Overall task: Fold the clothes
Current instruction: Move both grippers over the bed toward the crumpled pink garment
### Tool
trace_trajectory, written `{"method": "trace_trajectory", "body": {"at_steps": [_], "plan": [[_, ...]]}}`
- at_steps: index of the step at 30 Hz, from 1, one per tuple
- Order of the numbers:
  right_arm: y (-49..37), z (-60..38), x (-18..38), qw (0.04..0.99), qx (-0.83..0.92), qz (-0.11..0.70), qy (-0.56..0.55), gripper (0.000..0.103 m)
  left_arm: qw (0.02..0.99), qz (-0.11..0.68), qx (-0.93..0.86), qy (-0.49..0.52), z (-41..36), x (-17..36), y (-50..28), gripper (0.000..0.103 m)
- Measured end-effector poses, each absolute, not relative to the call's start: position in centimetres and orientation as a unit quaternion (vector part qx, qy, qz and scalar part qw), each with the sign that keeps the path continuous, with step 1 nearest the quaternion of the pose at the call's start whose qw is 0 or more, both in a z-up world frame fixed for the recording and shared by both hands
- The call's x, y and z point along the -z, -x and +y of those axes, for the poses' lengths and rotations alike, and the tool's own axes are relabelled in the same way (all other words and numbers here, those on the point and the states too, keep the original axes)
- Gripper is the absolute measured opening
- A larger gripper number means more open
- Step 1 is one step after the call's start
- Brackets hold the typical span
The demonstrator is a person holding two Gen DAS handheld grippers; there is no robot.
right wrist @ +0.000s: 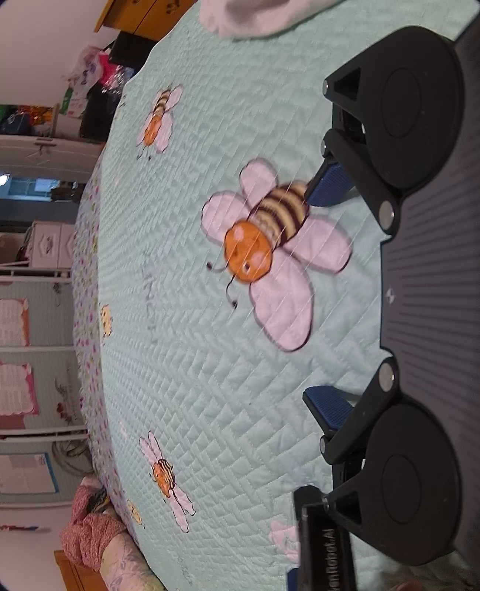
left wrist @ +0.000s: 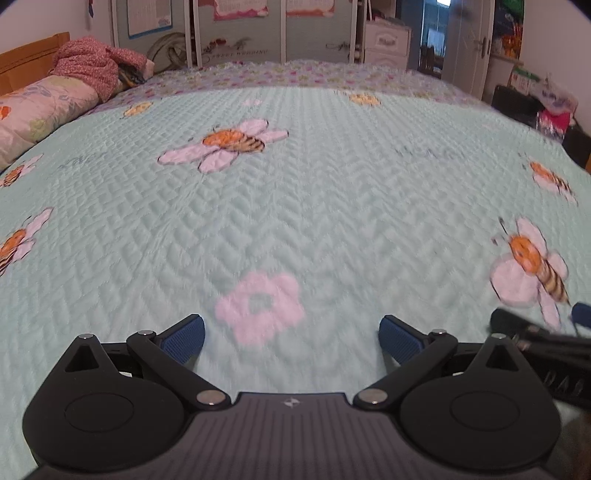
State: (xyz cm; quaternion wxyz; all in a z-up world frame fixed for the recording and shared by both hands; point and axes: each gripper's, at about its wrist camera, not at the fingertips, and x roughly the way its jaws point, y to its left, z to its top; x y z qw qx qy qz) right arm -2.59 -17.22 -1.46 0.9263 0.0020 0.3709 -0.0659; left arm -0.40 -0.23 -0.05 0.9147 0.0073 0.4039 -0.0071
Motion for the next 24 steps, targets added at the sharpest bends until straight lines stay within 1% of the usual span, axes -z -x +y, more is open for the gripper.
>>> {"method": "trace_trajectory", "body": {"at_steps": [4,8,11,14,16,20,22,24], "plan": [[2.5,-17.0,0.0,0.925,0.068,0.373,-0.014,0.103,0.913,0.407,0.008,-0.026,-1.3,0.3,2.2,0.103],[7.5,-20.7,-2.4,0.930,0.059,0.353,-0.078,0.103,0.911,0.410,0.009,-0.045,-2.3,0.5,4.0,0.103],[10.5,-23.2,-4.5,0.919,0.076,0.375,-0.089,0.103,0.891,0.454,0.011,-0.020,-2.3,-0.2,7.0,0.103],[12.6,-25.1,-6.4,0.904,0.102,0.404,-0.095,0.103,0.881,0.473,0.008,-0.006,-2.3,0.1,9.8,0.103],[13.9,-26.4,-7.6,0.892,0.116,0.424,-0.105,0.103,0.875,0.484,0.008,-0.010,-2.7,0.1,11.3,0.103],[16.3,-29.5,-7.8,0.864,0.105,0.462,-0.173,0.103,0.860,0.509,0.019,-0.046,-4.3,-0.3,13.1,0.103],[17.7,-31.0,-8.1,0.863,0.109,0.458,-0.186,0.103,0.851,0.522,0.017,-0.053,-4.6,-0.9,13.5,0.103],[19.1,-32.4,-8.6,0.866,0.118,0.446,-0.191,0.103,0.849,0.524,0.022,-0.056,-5.2,-1.4,14.1,0.101]]}}
